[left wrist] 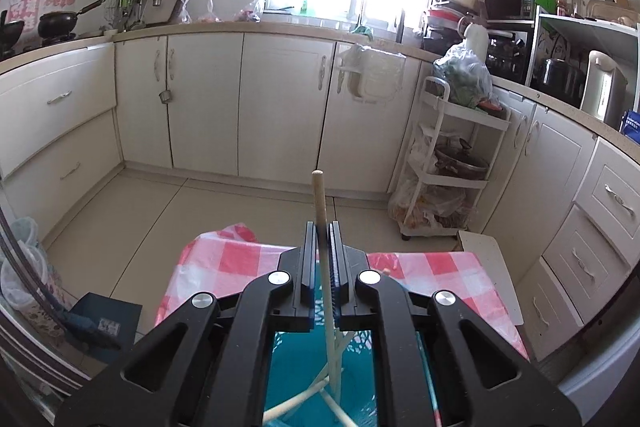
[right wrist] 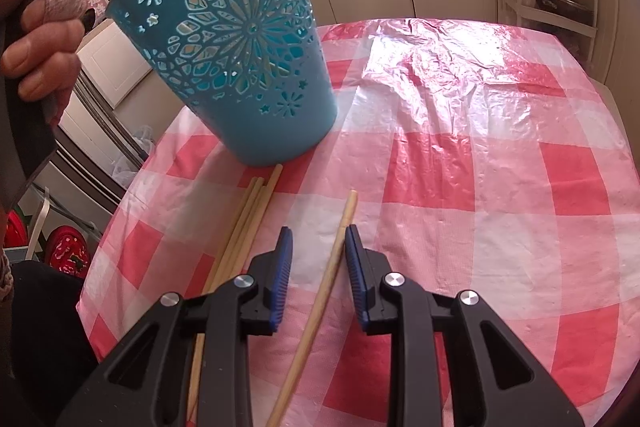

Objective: Organize utensils
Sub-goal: 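Lift the stick with the left tool and release it into the basket, then close the right tool on a single stick lying apart from the pile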

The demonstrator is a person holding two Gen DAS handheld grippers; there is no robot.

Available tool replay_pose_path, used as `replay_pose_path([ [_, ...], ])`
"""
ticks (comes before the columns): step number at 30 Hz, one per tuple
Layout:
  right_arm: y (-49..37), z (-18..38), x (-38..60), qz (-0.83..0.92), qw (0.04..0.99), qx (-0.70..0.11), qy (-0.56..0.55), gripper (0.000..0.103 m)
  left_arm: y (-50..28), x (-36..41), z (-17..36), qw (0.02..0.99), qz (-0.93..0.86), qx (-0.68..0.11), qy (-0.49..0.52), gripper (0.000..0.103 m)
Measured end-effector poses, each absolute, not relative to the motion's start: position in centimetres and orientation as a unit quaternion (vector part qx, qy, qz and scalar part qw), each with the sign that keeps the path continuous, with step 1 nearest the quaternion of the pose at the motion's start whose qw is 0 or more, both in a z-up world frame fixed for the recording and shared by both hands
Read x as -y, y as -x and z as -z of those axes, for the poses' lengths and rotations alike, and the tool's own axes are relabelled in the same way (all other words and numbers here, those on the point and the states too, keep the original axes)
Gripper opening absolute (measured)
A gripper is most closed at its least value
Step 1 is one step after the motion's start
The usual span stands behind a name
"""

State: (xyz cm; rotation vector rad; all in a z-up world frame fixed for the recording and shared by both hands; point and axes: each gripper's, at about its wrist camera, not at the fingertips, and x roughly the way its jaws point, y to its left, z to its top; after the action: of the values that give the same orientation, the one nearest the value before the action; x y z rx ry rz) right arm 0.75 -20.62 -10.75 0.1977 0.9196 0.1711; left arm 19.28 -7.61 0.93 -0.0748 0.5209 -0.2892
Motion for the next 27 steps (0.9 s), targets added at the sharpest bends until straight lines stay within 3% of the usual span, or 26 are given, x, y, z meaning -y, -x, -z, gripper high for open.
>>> replay_pose_path([
  [3,-0.7,10.8,20.6,-0.082,0.888,-0.442,-0.094,0.027,-17.5,5.9,-1.0,0.957,0.127,-0.259,0.036,0.019],
  [5,-0.7,10.8,20.6,-0.082,0.889,-0.441,-0.094,0.027,-16.0,4.3,-1.2,0.96,0.111,-0.254,0.041,0.044],
  [11,-0.4,10.6,20.0,-0.07,0.89,-0.444,-0.075,0.027,-11.0,-0.8,-1.3,0.968,0.066,-0.232,0.072,0.071],
  [19,0.4,10.4,17.8,-0.032,0.885,-0.463,0.038,0.009,-10.5,-5.8,2.5,0.953,0.037,-0.278,0.113,0.074],
  [22,0.3,10.2,18.0,-0.034,0.874,-0.484,0.043,0.011,-10.6,-6.3,3.2,0.951,0.034,-0.289,0.107,0.074],
  [25,0.2,10.1,18.6,-0.017,0.87,-0.491,0.044,0.026,-10.6,-6.2,3.3,0.951,0.037,-0.29,0.099,0.074],
  [27,0.4,10.2,18.9,-0.016,0.871,-0.489,0.035,0.026,-10.6,-6.0,3.2,0.952,0.039,-0.289,0.093,0.074],
])
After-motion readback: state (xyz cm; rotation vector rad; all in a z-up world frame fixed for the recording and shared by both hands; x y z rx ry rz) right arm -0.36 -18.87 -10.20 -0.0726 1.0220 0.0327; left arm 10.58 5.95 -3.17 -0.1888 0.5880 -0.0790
